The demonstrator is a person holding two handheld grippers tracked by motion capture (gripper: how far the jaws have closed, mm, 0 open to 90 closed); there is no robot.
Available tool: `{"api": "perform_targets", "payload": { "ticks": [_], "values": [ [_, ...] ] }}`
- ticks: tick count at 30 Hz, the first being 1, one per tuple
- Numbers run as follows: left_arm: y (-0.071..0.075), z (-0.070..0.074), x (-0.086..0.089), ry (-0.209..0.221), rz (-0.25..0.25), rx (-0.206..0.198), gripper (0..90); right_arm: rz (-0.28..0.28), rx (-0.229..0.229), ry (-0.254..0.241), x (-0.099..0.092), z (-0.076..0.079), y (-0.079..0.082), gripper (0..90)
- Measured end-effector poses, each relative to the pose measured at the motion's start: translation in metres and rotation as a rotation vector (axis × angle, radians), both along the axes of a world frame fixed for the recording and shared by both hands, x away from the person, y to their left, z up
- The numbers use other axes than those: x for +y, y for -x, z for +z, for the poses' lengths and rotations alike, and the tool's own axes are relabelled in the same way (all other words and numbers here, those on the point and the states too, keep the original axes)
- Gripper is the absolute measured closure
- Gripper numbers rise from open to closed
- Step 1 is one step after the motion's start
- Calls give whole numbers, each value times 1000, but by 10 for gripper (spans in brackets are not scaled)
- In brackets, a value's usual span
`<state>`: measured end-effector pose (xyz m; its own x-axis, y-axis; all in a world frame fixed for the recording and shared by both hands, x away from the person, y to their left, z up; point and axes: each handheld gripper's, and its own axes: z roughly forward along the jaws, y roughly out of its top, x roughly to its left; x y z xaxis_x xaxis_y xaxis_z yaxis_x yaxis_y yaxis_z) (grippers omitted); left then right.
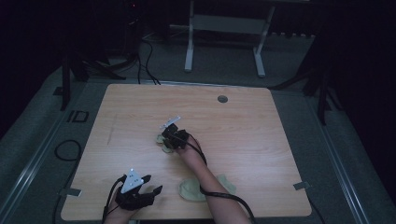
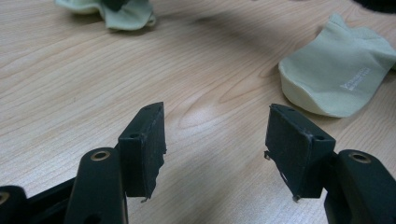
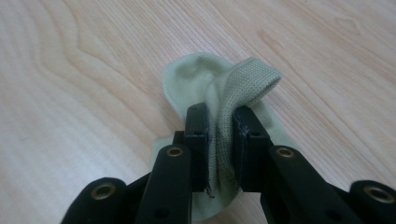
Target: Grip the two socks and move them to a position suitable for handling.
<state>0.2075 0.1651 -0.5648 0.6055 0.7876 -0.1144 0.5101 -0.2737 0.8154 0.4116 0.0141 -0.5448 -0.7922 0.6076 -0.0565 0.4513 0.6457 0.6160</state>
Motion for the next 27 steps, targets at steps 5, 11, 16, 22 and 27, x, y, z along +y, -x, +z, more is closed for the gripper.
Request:
{"api": "perform_targets", "payload": {
  "ticks": [5,11,16,22,27],
  "values": [
    [0,0,-2,-1,-3,0,380,35,-8,-31,-17,22,7,780],
    [0,-1,-4,0,0,8,381,65,-23,-38,-43,46,18,779],
    [0,0,-4,4,8,7,381,79,-37,-62,-71,62,26,778],
    [0,0,-6,-2,9,13,381,108,-65,-44,-107,71,40,778],
    [0,0,-8,-5,6,12,381,136,-79,10,-129,64,52,777]
  ]
}}
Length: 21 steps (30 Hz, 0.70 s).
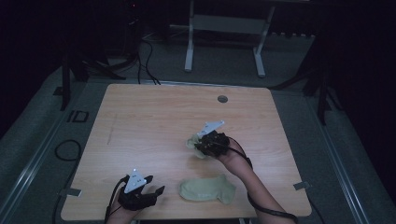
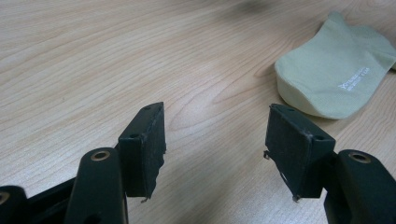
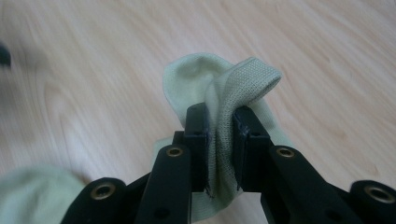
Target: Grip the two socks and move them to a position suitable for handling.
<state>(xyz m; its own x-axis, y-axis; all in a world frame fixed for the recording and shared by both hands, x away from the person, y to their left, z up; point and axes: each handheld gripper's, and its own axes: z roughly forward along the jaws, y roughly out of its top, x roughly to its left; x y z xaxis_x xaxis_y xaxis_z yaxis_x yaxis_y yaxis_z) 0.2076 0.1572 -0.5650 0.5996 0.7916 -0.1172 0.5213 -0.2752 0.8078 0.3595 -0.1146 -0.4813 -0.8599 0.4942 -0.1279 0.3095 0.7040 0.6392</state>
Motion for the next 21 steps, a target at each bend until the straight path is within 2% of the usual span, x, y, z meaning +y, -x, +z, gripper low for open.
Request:
{"api": "perform_targets", "payload": {
  "ticks": [2,4,10,13,17,18,21],
  "values": [
    [-1,0,0,0,1,5,381,7,8,12,-6,-5,4,776],
    [-1,-1,-1,2,0,8,381,5,7,48,-12,-13,7,776],
    [1,0,-4,-3,-6,6,381,10,40,57,-29,-33,6,772],
    [0,0,-4,0,-10,12,381,12,63,57,-32,-43,6,771],
    [-2,1,-6,0,-11,12,381,32,86,90,-29,-59,6,766],
    [-2,2,-6,1,-11,9,381,37,93,91,-28,-61,6,762],
    [-4,4,-9,-1,-20,7,382,36,120,55,-30,-64,3,761]
  ]
}}
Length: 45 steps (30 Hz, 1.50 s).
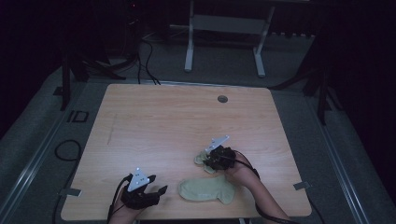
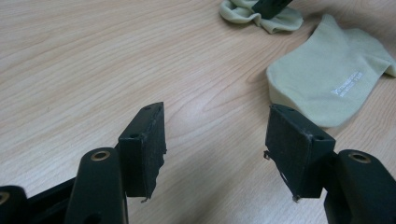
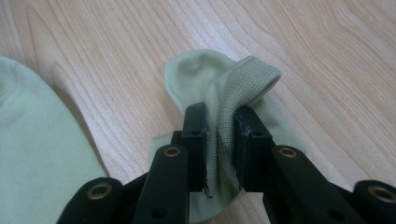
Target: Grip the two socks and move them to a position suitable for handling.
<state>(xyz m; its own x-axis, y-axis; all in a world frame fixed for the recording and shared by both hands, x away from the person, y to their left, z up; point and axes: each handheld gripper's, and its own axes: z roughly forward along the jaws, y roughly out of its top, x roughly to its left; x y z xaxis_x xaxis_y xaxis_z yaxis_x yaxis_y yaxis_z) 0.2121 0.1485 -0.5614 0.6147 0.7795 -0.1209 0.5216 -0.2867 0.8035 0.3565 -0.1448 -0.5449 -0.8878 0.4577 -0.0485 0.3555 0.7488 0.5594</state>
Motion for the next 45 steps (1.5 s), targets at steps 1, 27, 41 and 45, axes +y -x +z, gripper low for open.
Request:
{"api": "perform_targets", "payload": {
  "ticks": [1,27,41,45],
  "values": [
    [-1,1,-2,-2,-3,-1,381,1,8,-7,0,0,-1,758],
    [-117,19,-87,-27,-96,95,340,-47,6,-33,-10,21,-4,621],
    [-142,-1,-107,-86,-109,147,544,-48,47,20,-8,3,-7,814],
    [-138,-2,-110,-94,-160,145,694,-51,43,4,-9,2,-9,822]
  ]
}}
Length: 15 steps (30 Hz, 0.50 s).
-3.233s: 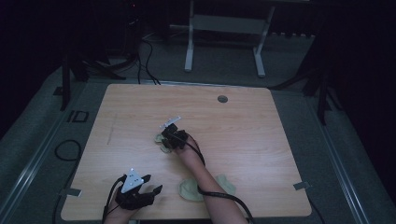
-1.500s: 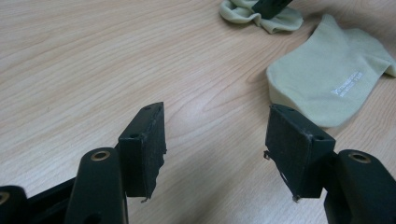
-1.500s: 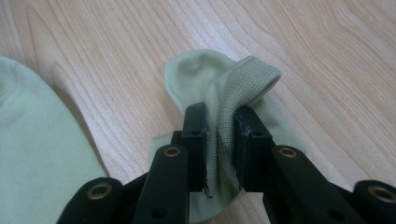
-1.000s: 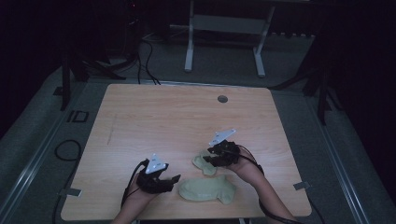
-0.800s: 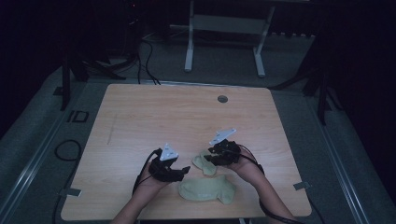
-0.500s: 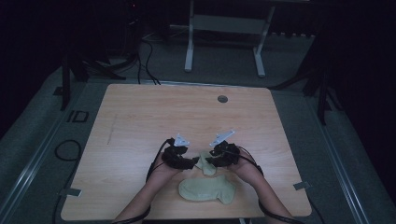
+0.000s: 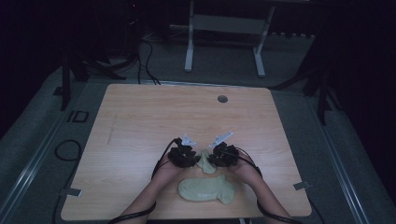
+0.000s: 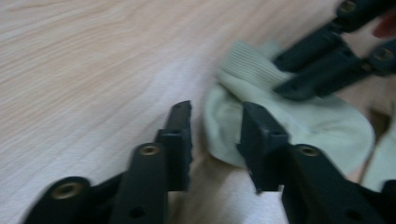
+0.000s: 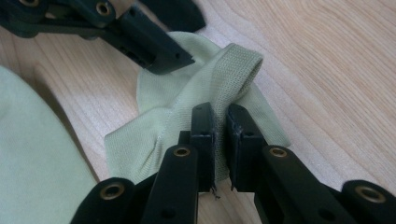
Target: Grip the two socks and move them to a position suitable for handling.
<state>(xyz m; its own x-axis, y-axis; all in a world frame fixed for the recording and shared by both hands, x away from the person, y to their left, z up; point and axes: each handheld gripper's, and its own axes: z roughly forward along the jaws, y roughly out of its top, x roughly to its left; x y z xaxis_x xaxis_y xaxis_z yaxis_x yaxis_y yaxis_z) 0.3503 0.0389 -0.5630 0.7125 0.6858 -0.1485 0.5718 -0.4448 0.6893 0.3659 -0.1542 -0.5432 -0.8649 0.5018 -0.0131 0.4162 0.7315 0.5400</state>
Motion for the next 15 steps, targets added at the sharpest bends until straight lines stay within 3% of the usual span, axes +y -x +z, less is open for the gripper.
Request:
{"api": "perform_targets", "payload": {
  "ticks": [4,6,10,13,14,15],
  "values": [
    [0,0,-1,-6,4,-2,840,-6,-2,0,1,0,0,825],
    [0,0,-2,1,22,-9,865,-8,-4,5,2,0,0,827],
    [4,8,-1,3,36,-49,873,-24,-23,5,3,7,1,835],
    [5,21,4,12,59,-81,877,-33,-29,-22,1,14,1,836],
    [7,31,8,20,77,-107,878,-48,-48,-57,-3,26,1,838],
    [7,31,8,20,77,-107,877,-48,-48,-57,-3,26,1,838]
  ]
}}
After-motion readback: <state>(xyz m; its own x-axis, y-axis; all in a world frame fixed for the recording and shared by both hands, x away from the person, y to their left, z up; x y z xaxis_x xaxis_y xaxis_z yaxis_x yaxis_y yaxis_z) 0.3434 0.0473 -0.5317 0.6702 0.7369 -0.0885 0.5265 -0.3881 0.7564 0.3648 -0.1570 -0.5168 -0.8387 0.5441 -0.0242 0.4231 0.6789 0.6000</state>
